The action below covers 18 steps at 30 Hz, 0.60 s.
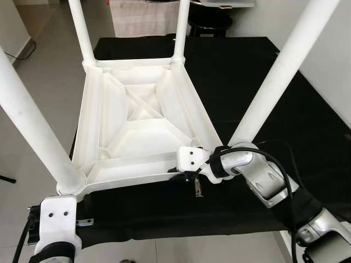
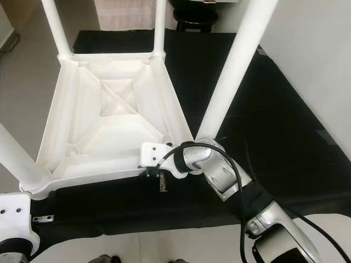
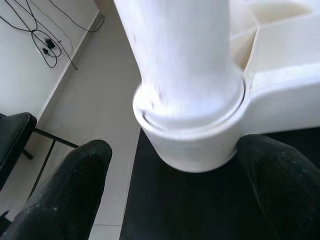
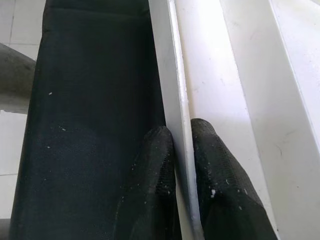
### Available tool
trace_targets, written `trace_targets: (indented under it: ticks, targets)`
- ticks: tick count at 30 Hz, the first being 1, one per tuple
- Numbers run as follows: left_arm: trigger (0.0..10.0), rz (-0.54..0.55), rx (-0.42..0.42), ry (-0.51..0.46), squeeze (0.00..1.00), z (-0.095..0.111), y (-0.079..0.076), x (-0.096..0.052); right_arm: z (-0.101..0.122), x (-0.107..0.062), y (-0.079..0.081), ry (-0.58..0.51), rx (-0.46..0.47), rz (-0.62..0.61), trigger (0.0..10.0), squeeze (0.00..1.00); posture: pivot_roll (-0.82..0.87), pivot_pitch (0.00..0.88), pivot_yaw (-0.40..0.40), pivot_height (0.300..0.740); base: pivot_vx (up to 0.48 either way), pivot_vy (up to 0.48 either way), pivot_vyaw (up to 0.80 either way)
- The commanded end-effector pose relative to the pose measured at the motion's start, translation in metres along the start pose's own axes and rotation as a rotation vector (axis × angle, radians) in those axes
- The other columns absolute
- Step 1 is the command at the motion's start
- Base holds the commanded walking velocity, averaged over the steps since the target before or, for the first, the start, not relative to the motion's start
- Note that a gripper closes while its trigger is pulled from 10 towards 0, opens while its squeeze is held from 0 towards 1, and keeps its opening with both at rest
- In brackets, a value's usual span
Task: Building children table
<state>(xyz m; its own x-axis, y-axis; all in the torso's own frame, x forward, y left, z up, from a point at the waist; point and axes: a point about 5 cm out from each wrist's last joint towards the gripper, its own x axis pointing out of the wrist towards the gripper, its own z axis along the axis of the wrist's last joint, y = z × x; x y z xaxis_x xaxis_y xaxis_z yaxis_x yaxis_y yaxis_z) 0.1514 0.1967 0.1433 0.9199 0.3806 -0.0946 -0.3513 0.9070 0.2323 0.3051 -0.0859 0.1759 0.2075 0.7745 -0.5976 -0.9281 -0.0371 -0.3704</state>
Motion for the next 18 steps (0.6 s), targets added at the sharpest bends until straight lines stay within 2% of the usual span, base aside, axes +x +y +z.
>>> trace_targets:
  ticks: [1,3,5,7,9,11,12,14,18]
  targets:
    - [10.0,0.021,0.030,0.007,0.00,-0.002,0.004,0.001,0.002,0.013,-0.004,0.020,0.013,-0.057,10.0,0.00,0.12,0.147,-0.053,0.740,0.000,0.000,0.00]
    - [10.0,0.020,0.029,0.007,0.00,-0.003,0.004,0.002,-0.009,0.019,-0.015,0.126,0.093,-0.185,10.0,0.00,0.12,0.147,-0.057,0.740,0.000,0.000,0.00]
    - [10.0,0.020,0.029,0.007,0.00,-0.003,0.004,0.002,-0.009,0.019,-0.015,0.126,0.093,-0.185,10.0,0.00,0.12,0.147,-0.057,0.740,0.000,0.000,0.00]
    - [10.0,0.022,0.027,0.009,0.00,-0.003,0.004,0.002,-0.014,0.018,-0.019,0.168,0.186,-0.247,10.0,0.00,0.12,0.148,-0.060,0.740,0.000,0.000,0.00]
    - [10.0,0.022,0.027,0.009,0.00,-0.003,0.004,0.002,-0.014,0.018,-0.019,0.168,0.186,-0.247,10.0,0.00,0.12,0.148,-0.060,0.740,0.000,0.000,0.00]
    - [10.0,0.023,0.025,0.010,0.00,-0.003,0.004,0.001,-0.017,0.013,-0.017,0.178,0.221,-0.251,10.0,0.00,0.12,0.148,-0.063,0.740,0.000,0.000,0.00]
    - [10.0,0.025,0.023,0.013,0.00,-0.004,0.004,0.001,-0.028,-0.005,-0.010,0.209,0.273,-0.227,10.0,0.00,0.11,0.150,-0.064,0.740,0.000,0.000,0.00]
    - [10.0,0.024,0.021,0.014,0.00,-0.004,0.004,0.000,-0.035,-0.016,-0.006,0.241,0.297,-0.215,10.0,0.00,0.10,0.151,-0.064,0.740,0.000,0.000,0.00]
    - [10.0,0.021,0.021,0.014,0.00,-0.005,0.003,0.001,-0.042,-0.025,-0.005,0.275,0.328,-0.230,10.0,0.00,0.10,0.151,-0.066,0.740,0.000,0.000,0.00]
